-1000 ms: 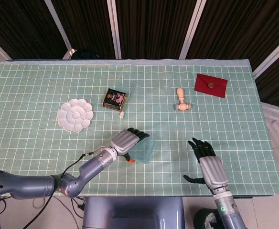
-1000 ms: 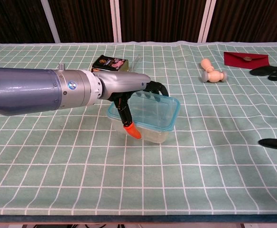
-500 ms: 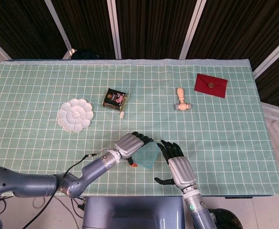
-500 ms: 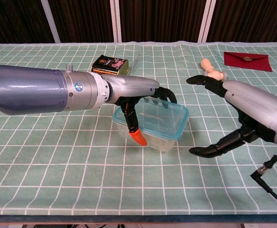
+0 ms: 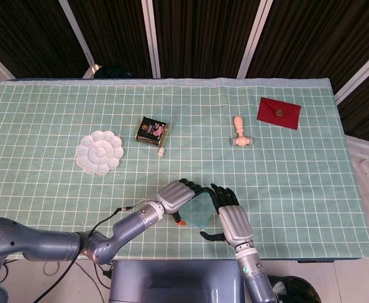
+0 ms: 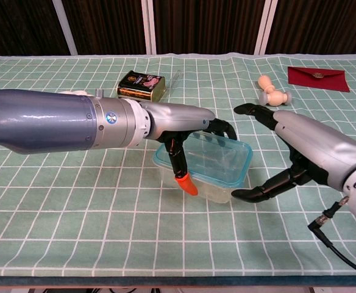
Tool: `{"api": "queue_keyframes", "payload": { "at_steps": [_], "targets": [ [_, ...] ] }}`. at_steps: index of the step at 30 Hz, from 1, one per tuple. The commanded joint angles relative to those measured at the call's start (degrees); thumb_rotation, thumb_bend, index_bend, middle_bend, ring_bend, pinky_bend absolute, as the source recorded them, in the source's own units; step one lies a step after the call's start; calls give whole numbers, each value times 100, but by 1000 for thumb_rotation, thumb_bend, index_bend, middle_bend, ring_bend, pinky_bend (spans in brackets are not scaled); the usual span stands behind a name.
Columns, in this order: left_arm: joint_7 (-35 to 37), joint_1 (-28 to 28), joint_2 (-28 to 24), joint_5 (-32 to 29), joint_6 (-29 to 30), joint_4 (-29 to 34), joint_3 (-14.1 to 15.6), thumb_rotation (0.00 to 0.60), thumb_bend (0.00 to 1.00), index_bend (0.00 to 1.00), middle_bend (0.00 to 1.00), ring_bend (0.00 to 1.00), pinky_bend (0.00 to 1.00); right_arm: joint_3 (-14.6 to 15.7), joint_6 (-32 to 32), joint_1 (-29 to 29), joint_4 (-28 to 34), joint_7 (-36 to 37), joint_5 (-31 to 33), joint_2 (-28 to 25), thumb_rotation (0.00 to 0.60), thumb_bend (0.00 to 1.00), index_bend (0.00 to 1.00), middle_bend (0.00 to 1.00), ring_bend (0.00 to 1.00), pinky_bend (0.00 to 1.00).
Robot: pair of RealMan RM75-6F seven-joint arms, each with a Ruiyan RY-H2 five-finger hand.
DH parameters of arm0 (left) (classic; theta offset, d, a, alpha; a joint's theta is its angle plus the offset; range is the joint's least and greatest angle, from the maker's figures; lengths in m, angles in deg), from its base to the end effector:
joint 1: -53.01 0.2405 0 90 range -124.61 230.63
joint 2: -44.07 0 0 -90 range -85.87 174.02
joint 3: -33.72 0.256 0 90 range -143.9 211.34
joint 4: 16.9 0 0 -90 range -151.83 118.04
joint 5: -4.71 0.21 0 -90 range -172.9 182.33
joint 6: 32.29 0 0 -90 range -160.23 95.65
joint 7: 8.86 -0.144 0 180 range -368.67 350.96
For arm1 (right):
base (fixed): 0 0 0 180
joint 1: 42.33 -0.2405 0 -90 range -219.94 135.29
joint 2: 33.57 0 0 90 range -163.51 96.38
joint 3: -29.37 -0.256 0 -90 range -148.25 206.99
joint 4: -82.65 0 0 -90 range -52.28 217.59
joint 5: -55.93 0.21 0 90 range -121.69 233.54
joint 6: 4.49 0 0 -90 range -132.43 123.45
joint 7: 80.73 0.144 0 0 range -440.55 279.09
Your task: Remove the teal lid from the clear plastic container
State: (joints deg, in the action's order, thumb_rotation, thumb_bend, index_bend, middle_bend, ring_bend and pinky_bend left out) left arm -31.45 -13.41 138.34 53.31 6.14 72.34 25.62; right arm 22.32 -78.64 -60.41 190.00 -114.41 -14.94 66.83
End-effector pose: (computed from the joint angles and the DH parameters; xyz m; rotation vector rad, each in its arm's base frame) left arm -0.0157 0.3156 -0.0917 -2.3974 -1.0070 -0.8489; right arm -0.1204 -0.2084 -0.0298 1.5586 -1.2702 1.1061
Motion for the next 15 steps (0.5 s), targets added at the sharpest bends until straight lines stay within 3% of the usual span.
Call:
{"api": "queue_keyframes", "payload": {
  "at_steps": [1, 15],
  "targets": [
    [10, -23, 17, -8, 25, 17, 9, 600, 150, 269, 266, 282, 398, 5, -18, -18, -20, -19, 31, 37, 600, 208, 0, 0, 0, 0],
    [22, -142, -2, -111, 56, 127, 108, 600, 150, 269, 266, 282, 398, -26, -140, -67, -149, 44, 138, 146, 600, 207, 0, 0, 0, 0]
  ]
}}
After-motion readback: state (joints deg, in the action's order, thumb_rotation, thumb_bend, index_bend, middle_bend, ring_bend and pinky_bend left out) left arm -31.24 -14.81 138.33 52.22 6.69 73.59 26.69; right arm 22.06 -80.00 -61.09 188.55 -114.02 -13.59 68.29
